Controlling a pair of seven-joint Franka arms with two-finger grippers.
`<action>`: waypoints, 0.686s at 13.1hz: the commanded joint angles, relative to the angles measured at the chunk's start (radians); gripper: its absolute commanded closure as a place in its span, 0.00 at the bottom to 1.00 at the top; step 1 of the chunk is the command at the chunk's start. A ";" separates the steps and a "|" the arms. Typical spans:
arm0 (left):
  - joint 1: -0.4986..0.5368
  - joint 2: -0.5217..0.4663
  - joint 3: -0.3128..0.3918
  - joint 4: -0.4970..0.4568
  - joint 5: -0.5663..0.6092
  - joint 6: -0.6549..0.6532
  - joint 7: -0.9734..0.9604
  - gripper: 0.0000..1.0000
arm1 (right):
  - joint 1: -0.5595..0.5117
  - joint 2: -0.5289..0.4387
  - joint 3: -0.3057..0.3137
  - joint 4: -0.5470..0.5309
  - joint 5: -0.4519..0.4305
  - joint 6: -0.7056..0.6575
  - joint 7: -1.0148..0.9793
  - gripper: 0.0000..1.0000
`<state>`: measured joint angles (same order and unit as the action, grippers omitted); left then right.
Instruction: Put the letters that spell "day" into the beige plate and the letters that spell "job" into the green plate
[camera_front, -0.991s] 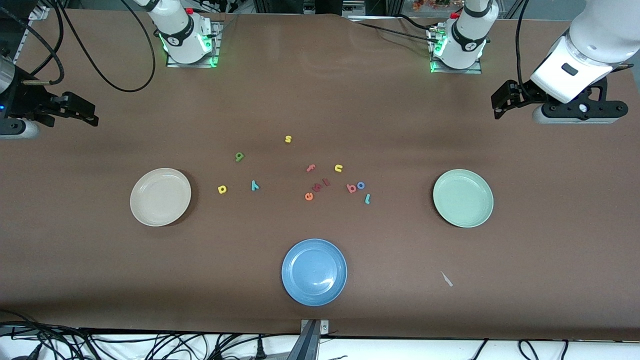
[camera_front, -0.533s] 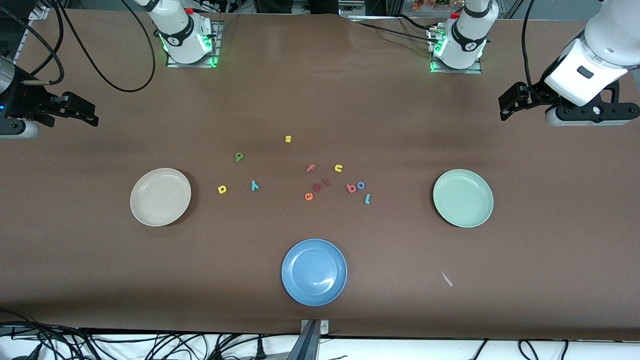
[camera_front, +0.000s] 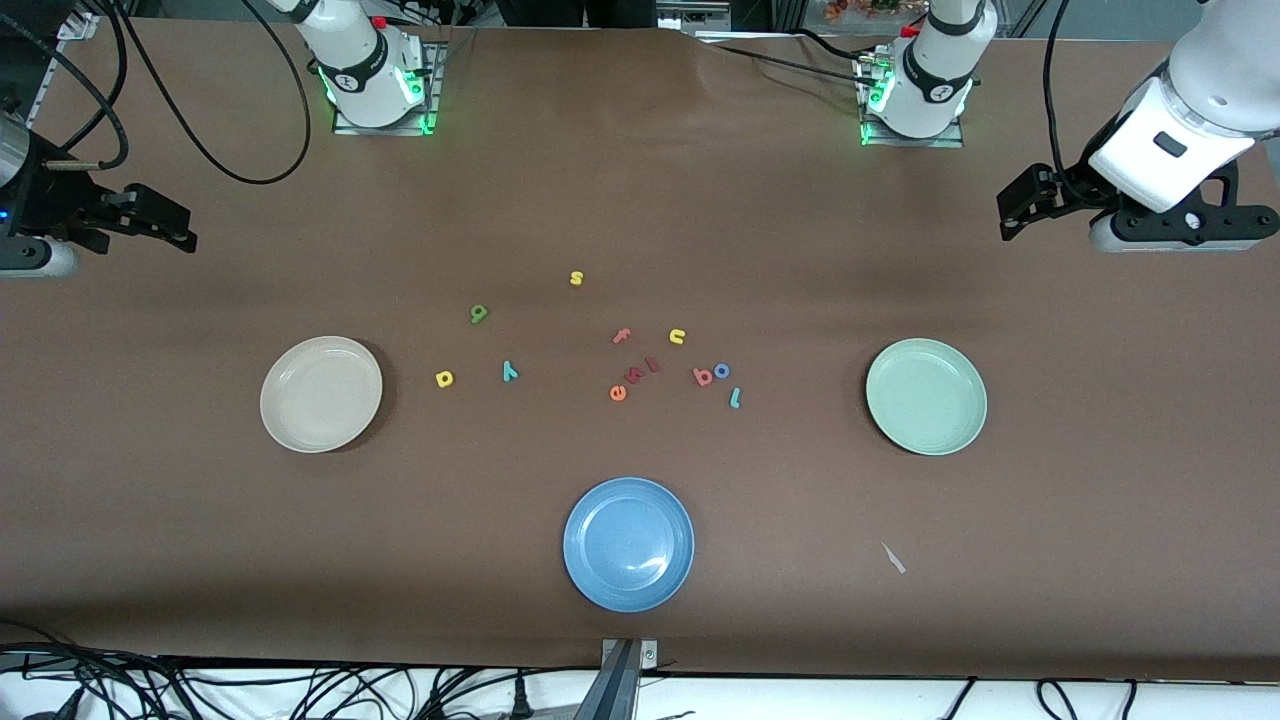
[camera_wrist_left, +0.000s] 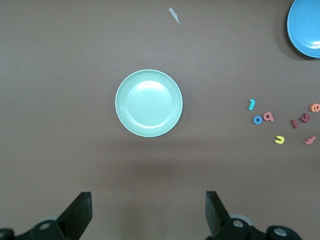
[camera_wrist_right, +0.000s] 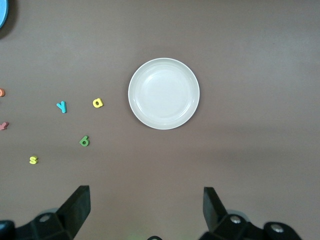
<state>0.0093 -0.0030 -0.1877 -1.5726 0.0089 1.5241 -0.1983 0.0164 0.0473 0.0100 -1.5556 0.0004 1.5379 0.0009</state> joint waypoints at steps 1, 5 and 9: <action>0.012 0.001 -0.006 0.003 -0.050 -0.016 0.060 0.00 | 0.002 0.009 -0.001 0.025 -0.003 -0.024 0.013 0.00; 0.064 -0.002 -0.001 0.012 -0.063 -0.018 0.105 0.00 | 0.004 0.013 0.002 0.025 0.006 -0.035 0.011 0.00; 0.096 0.021 0.002 0.011 -0.118 0.054 0.139 0.00 | 0.007 0.028 0.004 0.025 0.009 -0.035 0.007 0.00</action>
<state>0.0986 0.0015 -0.1817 -1.5722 -0.0887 1.5404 -0.0784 0.0178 0.0510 0.0123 -1.5556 0.0009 1.5245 0.0009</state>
